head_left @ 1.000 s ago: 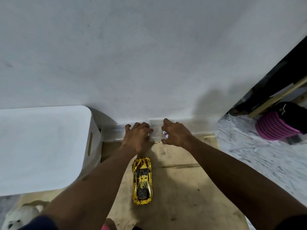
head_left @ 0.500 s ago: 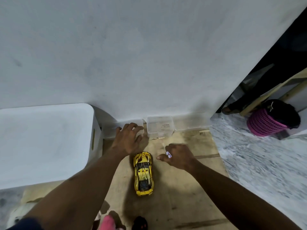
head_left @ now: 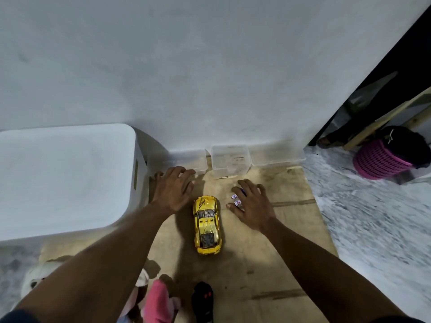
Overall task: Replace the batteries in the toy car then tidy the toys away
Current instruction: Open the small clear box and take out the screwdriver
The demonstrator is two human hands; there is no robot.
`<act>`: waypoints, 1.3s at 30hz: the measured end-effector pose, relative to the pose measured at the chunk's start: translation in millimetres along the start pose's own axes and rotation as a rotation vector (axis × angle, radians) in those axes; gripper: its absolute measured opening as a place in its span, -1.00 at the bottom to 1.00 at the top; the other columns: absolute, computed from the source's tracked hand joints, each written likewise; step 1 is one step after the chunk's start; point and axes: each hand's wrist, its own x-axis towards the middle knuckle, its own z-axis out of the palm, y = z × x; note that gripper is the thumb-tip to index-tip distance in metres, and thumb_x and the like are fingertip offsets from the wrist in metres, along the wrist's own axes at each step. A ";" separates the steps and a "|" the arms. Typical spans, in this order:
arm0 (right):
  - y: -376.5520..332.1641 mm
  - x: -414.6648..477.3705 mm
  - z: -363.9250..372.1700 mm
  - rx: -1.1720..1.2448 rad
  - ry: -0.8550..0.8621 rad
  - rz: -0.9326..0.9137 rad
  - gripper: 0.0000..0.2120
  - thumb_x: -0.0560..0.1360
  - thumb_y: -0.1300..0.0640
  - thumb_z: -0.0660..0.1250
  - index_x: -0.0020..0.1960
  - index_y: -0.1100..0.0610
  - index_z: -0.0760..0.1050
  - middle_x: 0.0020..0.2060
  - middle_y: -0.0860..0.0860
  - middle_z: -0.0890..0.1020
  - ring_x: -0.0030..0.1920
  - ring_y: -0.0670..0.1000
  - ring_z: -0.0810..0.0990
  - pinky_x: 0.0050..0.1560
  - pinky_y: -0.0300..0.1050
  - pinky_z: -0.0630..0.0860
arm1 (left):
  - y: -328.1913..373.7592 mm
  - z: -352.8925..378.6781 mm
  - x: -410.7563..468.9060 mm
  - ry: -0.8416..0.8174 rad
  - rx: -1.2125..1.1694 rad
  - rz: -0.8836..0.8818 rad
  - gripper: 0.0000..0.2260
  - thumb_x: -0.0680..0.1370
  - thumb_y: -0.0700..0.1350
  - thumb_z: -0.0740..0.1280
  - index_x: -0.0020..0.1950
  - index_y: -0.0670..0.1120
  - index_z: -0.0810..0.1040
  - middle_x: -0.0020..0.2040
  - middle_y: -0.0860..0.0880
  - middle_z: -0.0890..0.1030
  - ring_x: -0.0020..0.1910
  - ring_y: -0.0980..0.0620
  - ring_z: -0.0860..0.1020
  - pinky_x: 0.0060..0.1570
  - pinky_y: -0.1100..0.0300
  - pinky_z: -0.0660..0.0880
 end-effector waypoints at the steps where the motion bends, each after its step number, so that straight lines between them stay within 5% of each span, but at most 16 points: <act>1: 0.2 0.5 0.1 0.019 -0.004 -0.008 -0.49 0.57 -0.30 0.05 0.30 0.02 0.43 0.37 0.08 0.46 0.42 0.16 0.36 0.30 0.19 0.35 | -0.3 -1.2 -0.9 0.005 -0.008 -0.003 -0.55 0.59 0.13 0.01 0.34 0.04 0.51 0.25 -0.06 0.55 0.24 -0.11 0.49 0.20 -0.16 0.36; 13: -0.4 -0.5 -2.6 0.044 -0.068 0.015 -0.47 0.59 -0.33 -0.01 0.34 -0.03 0.39 0.43 0.06 0.40 0.47 0.11 0.29 0.39 0.15 0.27 | 1.4 -14.6 -2.8 -0.013 -0.081 -0.074 -0.52 0.57 0.11 0.02 0.38 0.01 0.51 0.31 -0.07 0.51 0.36 -0.10 0.42 0.32 -0.15 0.24; 17: -1.1 0.0 -6.9 0.052 -0.072 0.015 -0.44 0.57 -0.35 0.00 0.37 -0.03 0.37 0.42 0.04 0.42 0.46 0.11 0.32 0.36 0.15 0.29 | -2.3 -10.8 -4.9 0.035 -0.092 -0.106 -0.53 0.53 0.12 0.08 0.31 -0.03 0.56 0.21 -0.10 0.57 0.27 -0.15 0.50 0.20 -0.19 0.34; 21: -6.7 1.7 -19.5 0.185 0.136 0.088 -0.47 0.46 -0.33 0.25 0.27 -0.02 0.49 0.26 -0.03 0.54 0.28 0.05 0.48 0.24 0.14 0.38 | -12.3 2.6 2.1 -0.001 -0.150 -0.188 -0.50 0.40 -0.02 0.27 0.34 -0.06 0.53 0.21 -0.14 0.55 0.26 -0.21 0.47 0.19 -0.23 0.41; 25: -33.0 38.1 -39.9 0.217 0.364 -0.115 -0.69 0.45 -0.14 0.30 0.07 0.02 0.58 0.02 -0.05 0.62 0.08 0.02 0.54 0.09 -0.02 0.38 | -19.9 10.0 13.8 -0.026 -0.149 -0.252 -0.42 0.38 -0.24 0.38 0.40 -0.03 0.43 0.30 -0.13 0.46 0.29 -0.20 0.39 0.21 -0.18 0.45; 32: -84.8 130.1 -60.0 -0.027 -0.016 -0.355 -0.67 0.31 0.06 0.49 0.04 0.10 0.57 -0.06 0.08 0.59 -0.04 0.14 0.58 0.01 0.09 0.50 | -7.3 -4.9 25.9 -0.111 0.075 -0.345 -0.38 0.51 -0.22 0.37 0.51 0.00 0.23 0.44 -0.10 0.30 0.42 -0.14 0.27 0.36 -0.08 0.34; 39: -97.6 153.2 -63.4 -0.110 -0.166 -0.338 -0.54 0.47 0.12 0.39 0.33 0.16 0.41 0.21 0.14 0.48 0.19 0.20 0.49 0.12 0.16 0.51 | -10.2 -17.1 43.3 -0.255 0.314 -0.304 -0.31 0.51 0.05 0.40 0.54 0.04 0.11 0.43 -0.14 0.23 0.42 -0.17 0.25 0.29 -0.05 0.40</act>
